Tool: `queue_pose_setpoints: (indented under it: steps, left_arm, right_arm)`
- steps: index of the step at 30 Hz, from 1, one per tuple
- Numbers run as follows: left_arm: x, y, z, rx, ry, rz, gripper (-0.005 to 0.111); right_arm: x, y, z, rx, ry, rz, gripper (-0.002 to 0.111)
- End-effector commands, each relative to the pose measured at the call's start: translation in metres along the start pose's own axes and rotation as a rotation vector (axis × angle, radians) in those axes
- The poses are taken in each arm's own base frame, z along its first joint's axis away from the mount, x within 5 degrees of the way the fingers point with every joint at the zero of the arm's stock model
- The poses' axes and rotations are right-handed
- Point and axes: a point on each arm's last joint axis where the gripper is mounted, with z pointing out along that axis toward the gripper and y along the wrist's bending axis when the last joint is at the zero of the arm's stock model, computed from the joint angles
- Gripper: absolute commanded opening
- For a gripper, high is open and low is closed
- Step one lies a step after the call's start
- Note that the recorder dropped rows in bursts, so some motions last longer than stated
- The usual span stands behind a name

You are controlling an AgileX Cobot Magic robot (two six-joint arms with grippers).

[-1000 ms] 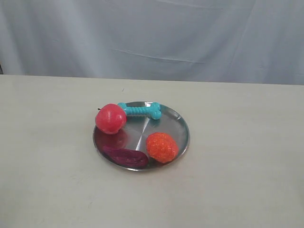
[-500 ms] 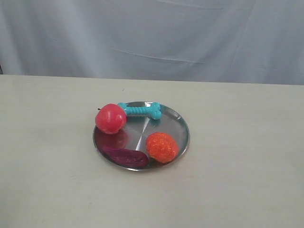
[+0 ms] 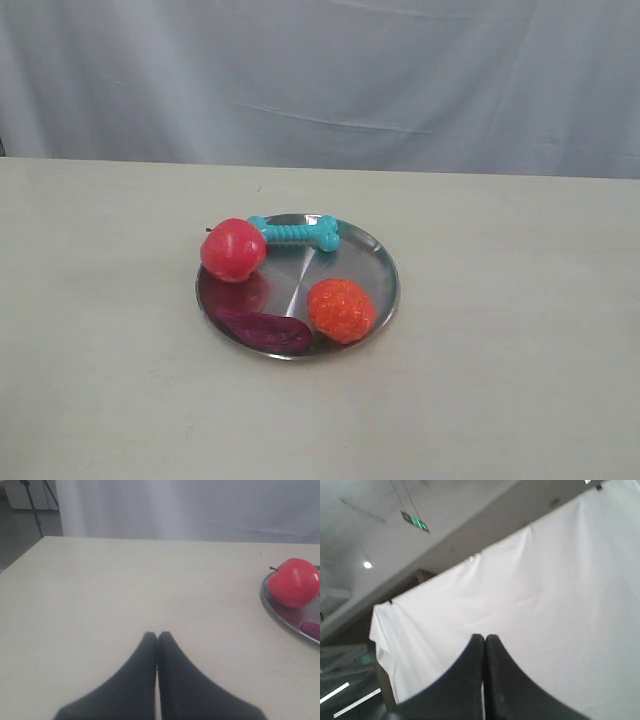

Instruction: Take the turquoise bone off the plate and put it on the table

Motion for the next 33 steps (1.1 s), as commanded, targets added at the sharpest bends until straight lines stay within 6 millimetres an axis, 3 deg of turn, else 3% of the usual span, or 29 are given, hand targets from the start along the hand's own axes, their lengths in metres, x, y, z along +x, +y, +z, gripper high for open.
queue_pose_setpoints:
  steps: [1, 5, 10, 13, 17, 22, 25, 31, 33]
  left_arm:
    - [0.000, 0.000, 0.000, 0.008, -0.004, -0.003, 0.000]
    - [0.000, 0.000, 0.000, 0.008, -0.004, -0.003, 0.000]
    - [0.000, 0.000, 0.000, 0.008, -0.004, -0.003, 0.000]
    - [0.000, 0.000, 0.000, 0.008, -0.004, -0.003, 0.000]
    - [0.000, 0.000, 0.000, 0.008, -0.004, -0.003, 0.000]
    - [0.000, 0.000, 0.000, 0.008, -0.004, -0.003, 0.000]
    - [0.000, 0.000, 0.000, 0.008, -0.004, -0.003, 0.000]
    - [0.000, 0.000, 0.000, 0.008, -0.004, -0.003, 0.000]
    - [0.000, 0.000, 0.000, 0.008, -0.004, -0.003, 0.000]
  right_arm:
    - [-0.001, 0.004, 0.041, 0.127, 0.213, -0.002, -0.001]
    - [0.007, 0.000, 0.100, 0.231, 0.410, -0.094, -0.001]
    - [0.045, -0.024, 0.191, 0.355, 0.870, -0.385, -0.001]
    - [0.062, -0.029, 0.225, 0.323, 1.052, -0.443, -0.001]
    - [0.101, -0.044, 0.274, 0.215, 1.313, -0.479, -0.001]
    - [0.136, -0.066, 0.300, 0.107, 1.369, -0.610, -0.001]
    - [0.170, -0.079, 0.310, -0.059, 1.448, -0.639, -0.001]
    - [0.230, -0.102, 0.317, -0.312, 1.588, -0.580, 0.000]
    - [0.255, -0.115, 0.321, -0.375, 1.602, -0.555, 0.005]
